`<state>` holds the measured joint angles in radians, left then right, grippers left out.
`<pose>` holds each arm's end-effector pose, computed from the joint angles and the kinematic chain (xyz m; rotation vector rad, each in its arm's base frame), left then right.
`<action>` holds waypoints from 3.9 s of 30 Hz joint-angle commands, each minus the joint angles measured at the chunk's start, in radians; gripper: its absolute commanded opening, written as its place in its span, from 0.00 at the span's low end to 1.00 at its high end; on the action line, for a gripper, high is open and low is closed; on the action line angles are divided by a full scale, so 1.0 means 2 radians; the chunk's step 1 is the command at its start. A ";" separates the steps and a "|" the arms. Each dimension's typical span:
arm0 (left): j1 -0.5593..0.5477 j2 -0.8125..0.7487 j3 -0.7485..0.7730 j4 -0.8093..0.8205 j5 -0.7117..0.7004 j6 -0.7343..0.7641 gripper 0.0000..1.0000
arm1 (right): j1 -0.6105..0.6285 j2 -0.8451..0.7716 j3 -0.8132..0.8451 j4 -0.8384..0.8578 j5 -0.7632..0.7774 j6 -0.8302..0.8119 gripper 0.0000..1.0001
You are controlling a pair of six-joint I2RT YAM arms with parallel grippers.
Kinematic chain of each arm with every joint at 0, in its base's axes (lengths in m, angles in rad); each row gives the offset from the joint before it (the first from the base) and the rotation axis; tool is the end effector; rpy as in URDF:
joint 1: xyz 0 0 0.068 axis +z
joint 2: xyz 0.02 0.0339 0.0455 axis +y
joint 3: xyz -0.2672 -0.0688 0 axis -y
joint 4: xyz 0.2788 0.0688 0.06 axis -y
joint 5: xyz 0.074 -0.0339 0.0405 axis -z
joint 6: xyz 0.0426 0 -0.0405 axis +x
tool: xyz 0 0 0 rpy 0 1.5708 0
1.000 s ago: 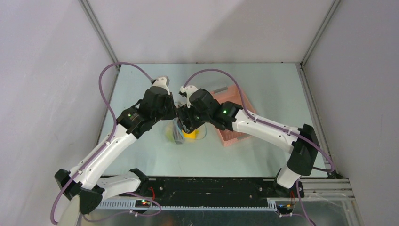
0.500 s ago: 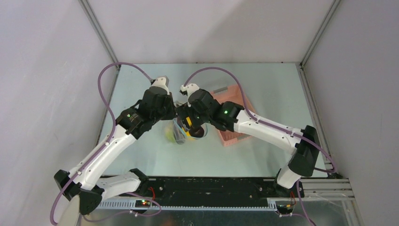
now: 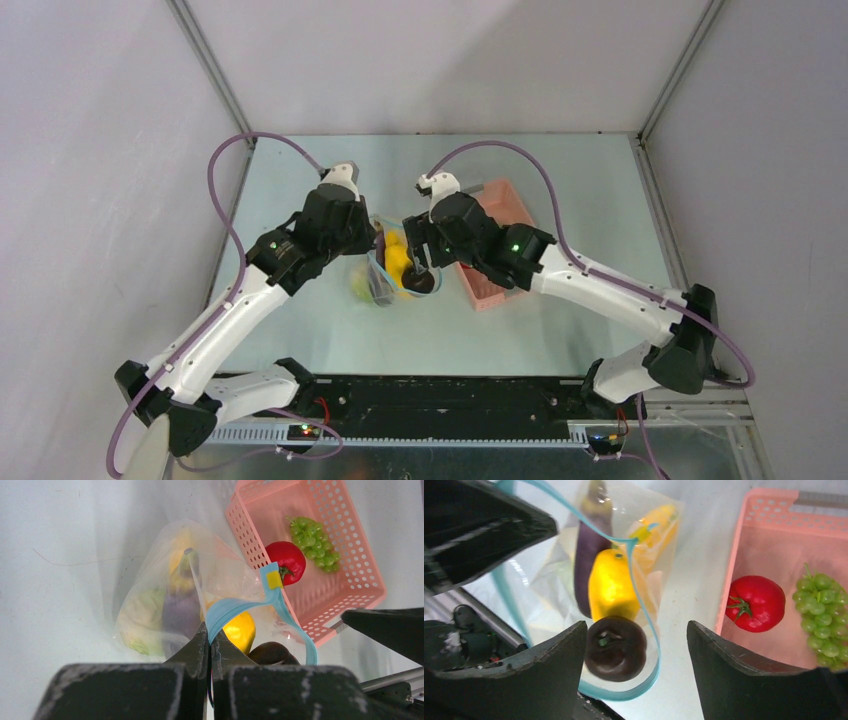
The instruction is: Place the food in the zip-top bag and seal the zipper
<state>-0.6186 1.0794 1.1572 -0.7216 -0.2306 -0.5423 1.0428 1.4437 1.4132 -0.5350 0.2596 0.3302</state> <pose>0.2171 -0.1426 0.3613 -0.0437 2.2225 -0.3934 0.1928 0.3088 0.3683 -0.6073 2.0754 0.5338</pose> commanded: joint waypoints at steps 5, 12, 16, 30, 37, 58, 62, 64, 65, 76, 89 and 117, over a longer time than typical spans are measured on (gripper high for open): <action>0.003 -0.012 0.013 0.008 -0.005 -0.004 0.02 | -0.019 0.043 -0.025 0.046 0.030 0.038 0.62; 0.003 -0.012 0.013 0.008 -0.005 -0.003 0.02 | -0.021 0.066 -0.027 0.061 0.033 0.047 0.25; 0.003 -0.013 0.015 0.008 -0.001 -0.001 0.02 | -0.019 0.051 -0.027 0.067 0.014 0.046 0.00; 0.003 -0.022 0.019 0.033 0.153 0.054 0.03 | -0.013 0.015 0.062 0.053 -0.018 0.050 0.00; 0.002 -0.028 0.022 0.025 0.130 0.053 0.05 | -0.041 0.053 0.122 -0.022 -0.007 0.087 0.00; 0.008 -0.021 0.028 0.027 0.142 0.043 0.00 | -0.001 0.100 0.156 -0.058 0.085 0.027 0.00; 0.008 -0.019 0.041 0.001 0.102 0.046 0.00 | -0.034 0.098 0.137 -0.073 0.122 0.065 0.00; 0.009 -0.033 0.039 0.003 0.080 0.052 0.00 | -0.064 0.062 0.098 -0.067 0.113 0.092 0.00; 0.009 -0.044 0.038 0.004 0.071 0.053 0.00 | -0.077 0.055 0.079 -0.066 0.115 0.103 0.00; 0.043 -0.105 0.029 0.019 0.001 0.040 0.05 | -0.091 0.062 0.059 -0.073 0.083 0.086 0.00; 0.046 -0.019 0.019 0.031 0.123 0.023 0.00 | -0.098 0.060 0.037 -0.029 -0.008 0.058 0.22; 0.045 -0.022 0.020 0.024 0.089 0.033 0.00 | -0.208 0.043 -0.097 0.037 0.010 0.171 0.99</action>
<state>-0.5335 1.0611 1.1744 -0.7059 -0.0490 -0.4801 0.6308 1.4479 1.1992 -0.4950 0.2218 0.5804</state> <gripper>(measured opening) 0.011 0.993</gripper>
